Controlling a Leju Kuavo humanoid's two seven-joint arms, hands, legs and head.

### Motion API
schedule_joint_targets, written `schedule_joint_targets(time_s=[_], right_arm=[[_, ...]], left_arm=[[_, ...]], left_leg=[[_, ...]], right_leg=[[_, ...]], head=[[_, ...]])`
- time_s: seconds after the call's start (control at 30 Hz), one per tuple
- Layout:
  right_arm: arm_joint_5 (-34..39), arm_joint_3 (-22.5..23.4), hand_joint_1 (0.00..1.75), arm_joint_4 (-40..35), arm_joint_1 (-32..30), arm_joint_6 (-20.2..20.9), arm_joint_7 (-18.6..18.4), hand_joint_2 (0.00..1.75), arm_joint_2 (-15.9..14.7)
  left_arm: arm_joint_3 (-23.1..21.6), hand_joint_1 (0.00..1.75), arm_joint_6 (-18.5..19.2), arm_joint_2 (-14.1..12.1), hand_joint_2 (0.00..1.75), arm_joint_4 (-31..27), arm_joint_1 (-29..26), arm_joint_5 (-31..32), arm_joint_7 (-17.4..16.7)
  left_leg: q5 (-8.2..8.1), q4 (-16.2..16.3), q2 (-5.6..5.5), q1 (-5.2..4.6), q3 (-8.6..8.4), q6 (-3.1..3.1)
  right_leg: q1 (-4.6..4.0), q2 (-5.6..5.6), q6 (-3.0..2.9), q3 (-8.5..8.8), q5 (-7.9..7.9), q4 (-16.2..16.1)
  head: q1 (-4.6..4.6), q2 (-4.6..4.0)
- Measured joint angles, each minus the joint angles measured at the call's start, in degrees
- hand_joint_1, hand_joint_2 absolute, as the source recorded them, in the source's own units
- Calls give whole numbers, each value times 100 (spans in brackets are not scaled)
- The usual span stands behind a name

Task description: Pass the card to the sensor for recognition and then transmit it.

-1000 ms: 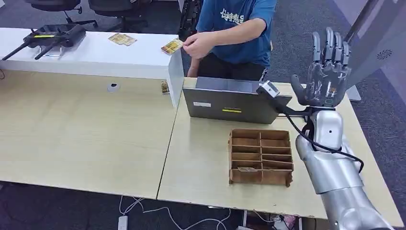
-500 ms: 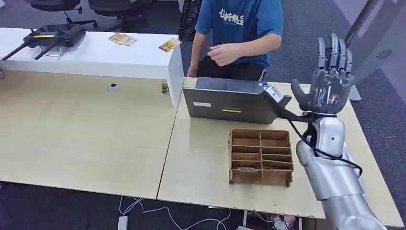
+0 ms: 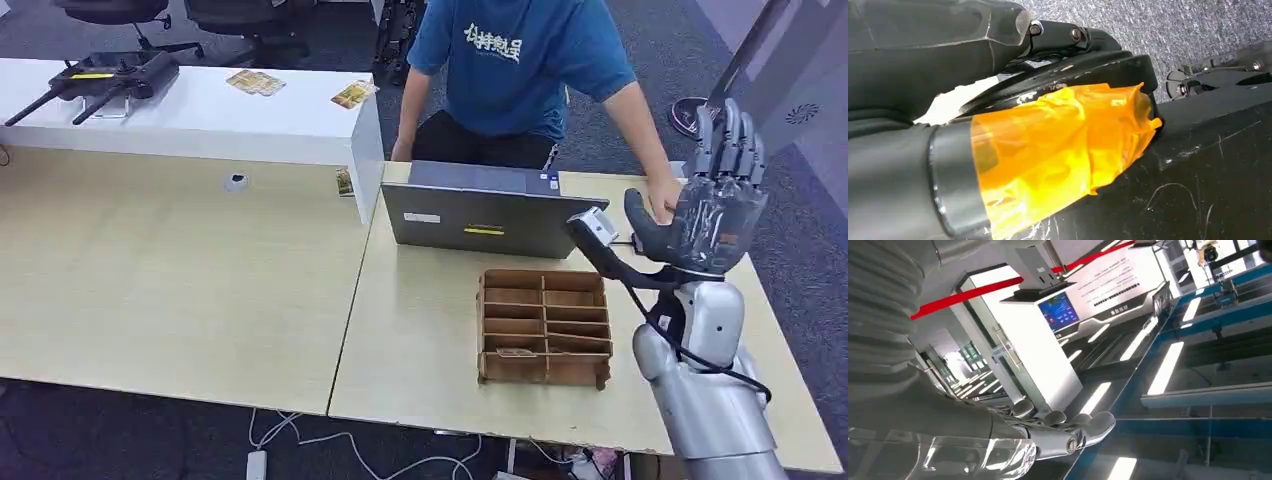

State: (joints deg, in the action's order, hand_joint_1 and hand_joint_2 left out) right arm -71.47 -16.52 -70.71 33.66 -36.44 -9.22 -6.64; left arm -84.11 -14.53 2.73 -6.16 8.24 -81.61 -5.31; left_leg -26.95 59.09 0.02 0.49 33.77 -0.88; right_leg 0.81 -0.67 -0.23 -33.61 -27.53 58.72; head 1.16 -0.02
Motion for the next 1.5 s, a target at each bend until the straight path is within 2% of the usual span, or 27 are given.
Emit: schedule_joint_targets(time_s=[0.1,0.3,0.6,0.9,1.03,1.37,1.5], right_arm=[[53,2,0,-46,-24,13,24,175,-20],[819,118,0,-360,-329,63,306,175,-107],[1472,351,0,-745,-828,183,574,175,-362],[1535,426,0,-892,-972,197,603,175,-479],[1845,513,0,-1000,-1083,164,738,175,-502],[2100,929,0,-1528,-1913,-9,1045,175,-625],[2100,1021,0,-1670,-2099,-22,1060,175,-638]], left_arm=[[0,0,-2,0,0,0,0,-9,0],[0,0,-9,0,0,0,-9,-107,50],[0,0,-13,0,0,0,-25,-197,113],[0,0,-13,2,0,0,-26,-205,120],[0,0,-15,2,0,0,-26,-242,129],[0,0,-26,2,0,0,-40,-363,188],[0,0,-28,2,0,0,-41,-380,190]], left_leg=[[0,0,0,0,-1,0],[-1,0,-1,0,0,0],[-1,0,-1,-1,2,1],[-1,0,0,0,0,0],[-1,0,-3,0,0,1],[-4,0,-3,-1,2,2],[-4,0,-1,0,1,2]], right_leg=[[0,0,0,0,0,0],[0,-1,0,0,0,0],[1,-2,1,1,0,-2],[0,-1,0,1,0,-1],[0,-5,0,1,-1,-2],[1,-5,3,1,-3,-3],[1,-2,3,1,-3,-3]], head=[[0,0],[0,0],[-2,0],[0,0],[0,0],[-2,0],[0,0]])
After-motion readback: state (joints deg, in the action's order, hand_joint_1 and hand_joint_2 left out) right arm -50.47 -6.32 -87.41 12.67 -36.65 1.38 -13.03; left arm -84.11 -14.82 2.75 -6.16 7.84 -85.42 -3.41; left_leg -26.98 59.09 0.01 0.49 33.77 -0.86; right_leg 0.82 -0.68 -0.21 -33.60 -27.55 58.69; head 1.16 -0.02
